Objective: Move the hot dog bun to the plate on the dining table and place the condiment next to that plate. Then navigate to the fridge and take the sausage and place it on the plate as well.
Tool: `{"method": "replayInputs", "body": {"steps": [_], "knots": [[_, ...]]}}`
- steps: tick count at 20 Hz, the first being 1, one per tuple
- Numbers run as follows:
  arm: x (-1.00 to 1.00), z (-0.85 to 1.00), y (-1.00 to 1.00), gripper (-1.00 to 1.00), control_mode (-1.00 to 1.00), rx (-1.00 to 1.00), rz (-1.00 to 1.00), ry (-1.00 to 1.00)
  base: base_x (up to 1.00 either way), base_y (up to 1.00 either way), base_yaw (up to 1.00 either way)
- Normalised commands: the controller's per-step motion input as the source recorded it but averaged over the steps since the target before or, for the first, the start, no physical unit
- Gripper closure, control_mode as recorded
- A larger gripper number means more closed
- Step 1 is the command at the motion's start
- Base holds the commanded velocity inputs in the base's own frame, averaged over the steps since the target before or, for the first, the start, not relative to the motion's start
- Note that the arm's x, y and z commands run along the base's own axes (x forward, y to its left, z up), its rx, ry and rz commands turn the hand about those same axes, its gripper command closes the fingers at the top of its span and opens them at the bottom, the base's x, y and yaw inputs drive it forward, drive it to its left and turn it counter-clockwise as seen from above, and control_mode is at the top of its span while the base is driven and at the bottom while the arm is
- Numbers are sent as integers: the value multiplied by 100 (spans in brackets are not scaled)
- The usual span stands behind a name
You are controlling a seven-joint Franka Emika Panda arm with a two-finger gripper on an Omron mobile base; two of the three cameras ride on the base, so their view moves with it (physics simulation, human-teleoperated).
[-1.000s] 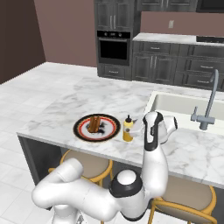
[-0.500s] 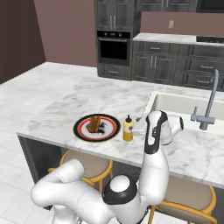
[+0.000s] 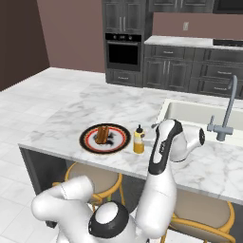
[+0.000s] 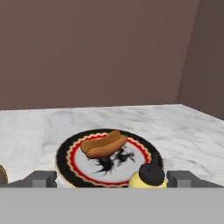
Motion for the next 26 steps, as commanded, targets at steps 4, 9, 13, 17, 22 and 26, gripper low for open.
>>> {"method": "replayInputs", "body": {"steps": [4,9,13,17,22,26], "knots": [[-69,72,27,-100,-100,0,-25,-2,0,0,0],[-47,63,40,-100,-100,0,-29,7,0,0,0],[-30,51,45,-100,-100,0,-35,19,0,0,0],[-31,35,49,-100,-100,0,-45,23,0,0,0],[-38,23,53,-100,-100,0,-51,23,0,0,0],[-60,6,31,-100,-100,0,-44,16,0,0,0]]}}
